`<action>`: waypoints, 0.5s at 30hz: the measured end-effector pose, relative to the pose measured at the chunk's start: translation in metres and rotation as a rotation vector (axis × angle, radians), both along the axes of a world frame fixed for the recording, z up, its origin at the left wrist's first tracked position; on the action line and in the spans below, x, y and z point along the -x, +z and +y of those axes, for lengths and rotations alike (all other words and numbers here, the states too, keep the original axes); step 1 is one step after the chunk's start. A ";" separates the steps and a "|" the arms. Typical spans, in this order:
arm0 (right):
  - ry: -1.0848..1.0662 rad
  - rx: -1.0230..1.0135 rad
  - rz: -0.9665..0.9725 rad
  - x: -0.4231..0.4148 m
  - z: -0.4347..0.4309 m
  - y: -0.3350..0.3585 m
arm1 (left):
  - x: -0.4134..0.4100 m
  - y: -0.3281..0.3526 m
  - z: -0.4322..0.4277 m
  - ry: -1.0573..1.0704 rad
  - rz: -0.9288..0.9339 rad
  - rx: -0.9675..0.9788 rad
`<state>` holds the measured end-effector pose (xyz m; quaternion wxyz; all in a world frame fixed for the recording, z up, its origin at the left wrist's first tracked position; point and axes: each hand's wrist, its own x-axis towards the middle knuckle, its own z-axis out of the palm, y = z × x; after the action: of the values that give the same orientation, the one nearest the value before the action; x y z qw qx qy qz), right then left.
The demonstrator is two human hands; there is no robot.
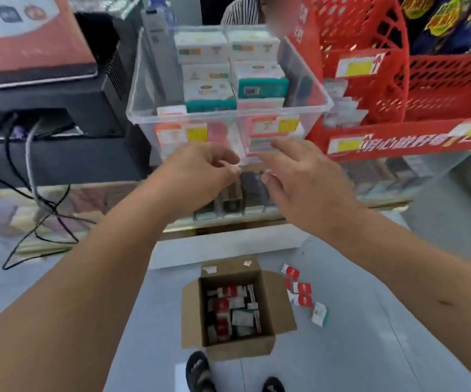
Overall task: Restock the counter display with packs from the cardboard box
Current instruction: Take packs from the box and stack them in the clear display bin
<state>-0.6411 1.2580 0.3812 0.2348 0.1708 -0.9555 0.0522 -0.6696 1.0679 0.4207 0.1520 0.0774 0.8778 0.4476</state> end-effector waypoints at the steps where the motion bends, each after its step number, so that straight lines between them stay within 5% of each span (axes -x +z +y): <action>1: 0.011 0.023 -0.033 -0.008 0.003 -0.021 | -0.007 -0.018 0.002 0.017 -0.015 0.021; 15: -0.032 -0.261 -0.909 -0.068 0.003 -0.391 | -0.056 -0.362 -0.009 -0.136 -0.334 0.366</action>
<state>-0.5729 1.2611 -0.0099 -0.2301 0.1441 -0.9625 -0.0024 -0.6136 1.0585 0.0586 0.3363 0.0324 0.8997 0.2764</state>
